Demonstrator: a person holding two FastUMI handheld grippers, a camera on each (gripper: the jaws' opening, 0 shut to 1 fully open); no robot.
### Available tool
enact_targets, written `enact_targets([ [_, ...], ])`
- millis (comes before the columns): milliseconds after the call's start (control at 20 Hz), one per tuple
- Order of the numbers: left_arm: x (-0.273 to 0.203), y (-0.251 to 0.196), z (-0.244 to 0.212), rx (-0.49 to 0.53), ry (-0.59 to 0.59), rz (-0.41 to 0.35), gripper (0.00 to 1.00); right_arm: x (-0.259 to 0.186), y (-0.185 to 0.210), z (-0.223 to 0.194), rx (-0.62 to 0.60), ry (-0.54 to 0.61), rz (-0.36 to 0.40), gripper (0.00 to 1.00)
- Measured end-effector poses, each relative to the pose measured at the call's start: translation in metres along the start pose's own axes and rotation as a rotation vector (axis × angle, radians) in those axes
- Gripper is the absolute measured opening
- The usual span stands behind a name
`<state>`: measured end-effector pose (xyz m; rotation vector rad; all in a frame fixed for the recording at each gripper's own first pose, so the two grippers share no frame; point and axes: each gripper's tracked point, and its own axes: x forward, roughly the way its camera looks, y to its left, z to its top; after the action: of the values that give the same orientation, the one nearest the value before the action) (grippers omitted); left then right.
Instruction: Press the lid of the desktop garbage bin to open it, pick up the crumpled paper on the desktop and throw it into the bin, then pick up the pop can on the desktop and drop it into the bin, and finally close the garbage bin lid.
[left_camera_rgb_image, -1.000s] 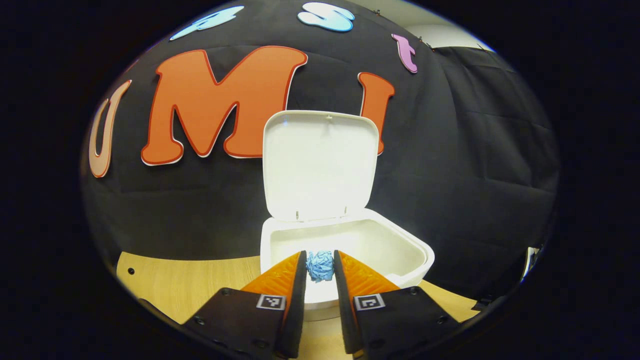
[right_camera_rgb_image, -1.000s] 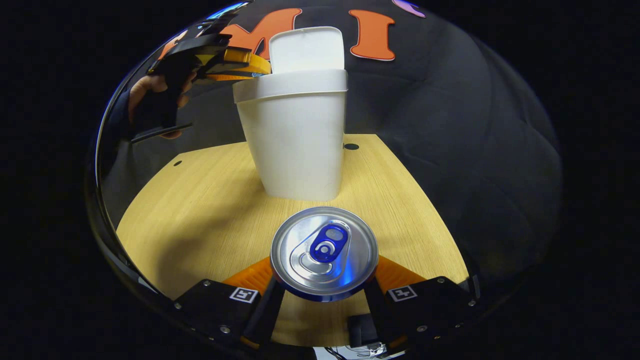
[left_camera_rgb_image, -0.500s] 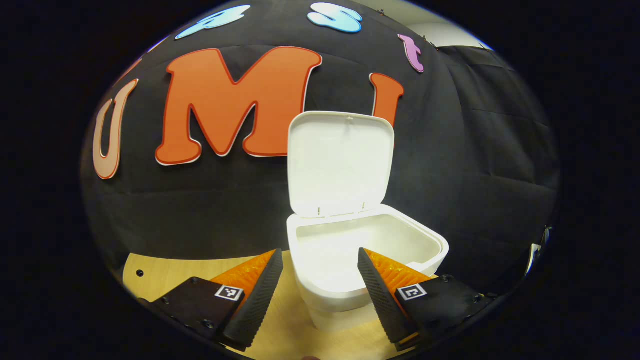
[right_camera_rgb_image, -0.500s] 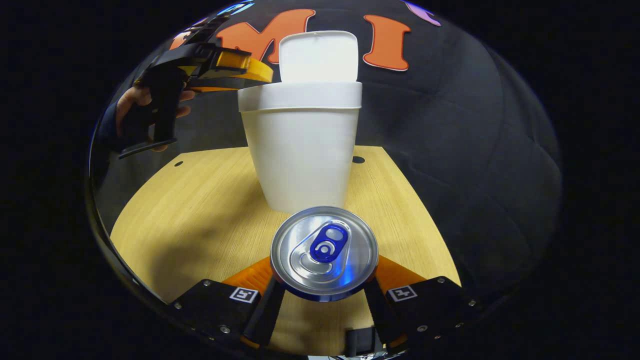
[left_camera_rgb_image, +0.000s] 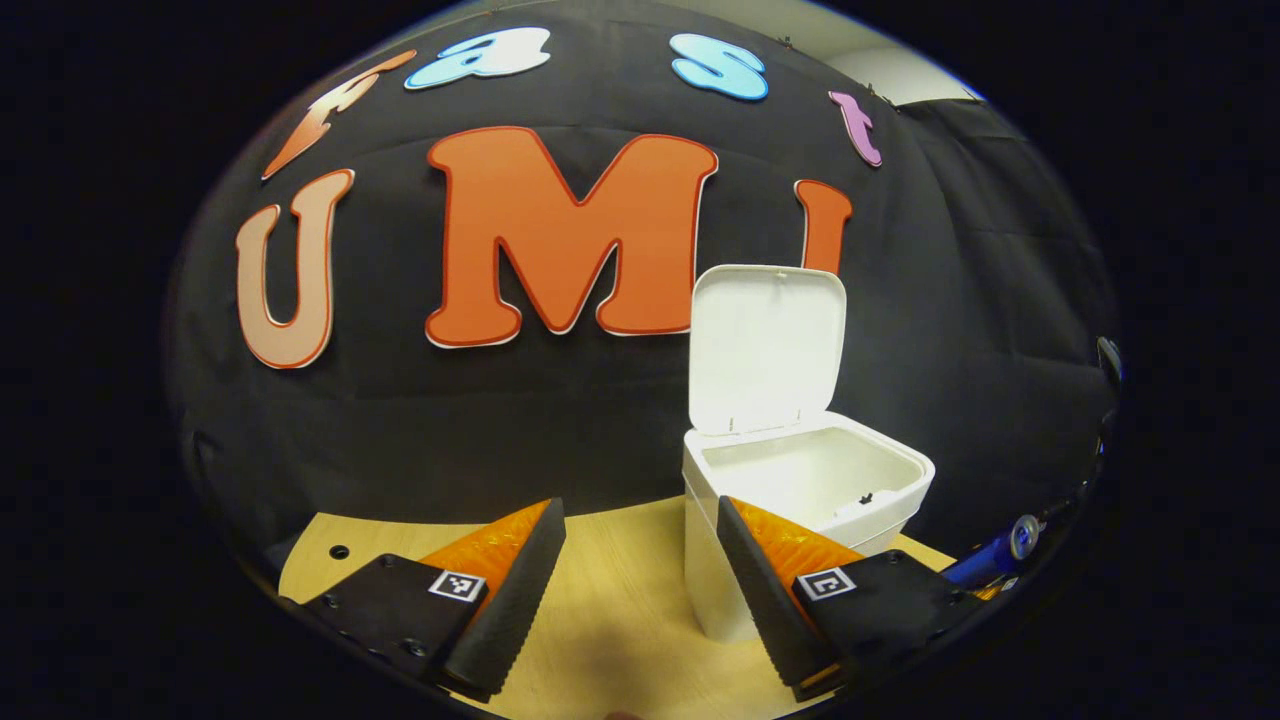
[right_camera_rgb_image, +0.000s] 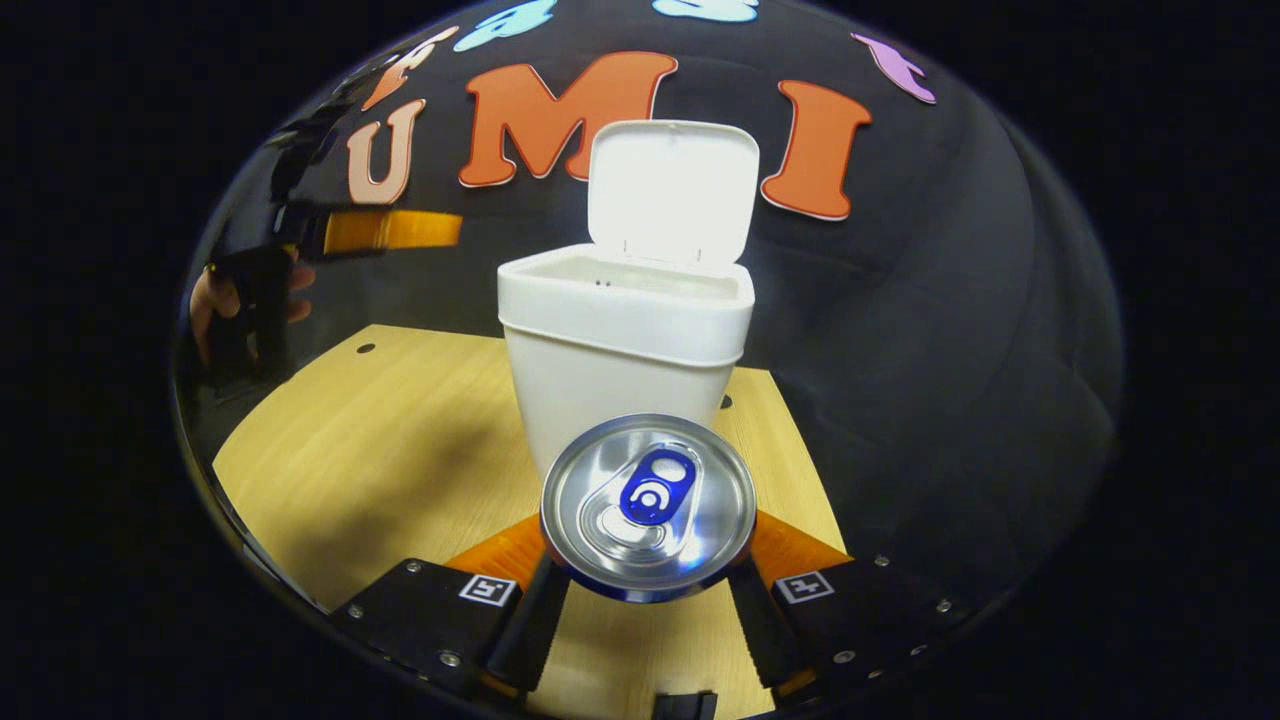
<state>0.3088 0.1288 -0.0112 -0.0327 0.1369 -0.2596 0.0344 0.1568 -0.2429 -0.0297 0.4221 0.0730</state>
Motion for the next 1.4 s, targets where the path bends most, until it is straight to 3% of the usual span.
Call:
enact_targets([
  [350,-0.027,0.031,-0.011,0.051,0.009,0.079,0.97,0.0,0.0,0.067,-0.03,-0.075,0.013,0.79],
  [900,-0.053,0.064,-0.029,0.032,0.045,0.216,0.97,0.02,0.007,0.145,-0.049,-0.169,0.041,0.78],
  [1250,-0.074,0.08,-0.039,0.038,0.077,0.289,0.97,0.052,0.021,0.172,-0.074,-0.191,0.061,0.78],
  [1400,-0.082,0.085,-0.042,0.056,0.092,0.32,0.97,0.076,0.019,0.165,-0.096,-0.17,0.047,0.79],
])
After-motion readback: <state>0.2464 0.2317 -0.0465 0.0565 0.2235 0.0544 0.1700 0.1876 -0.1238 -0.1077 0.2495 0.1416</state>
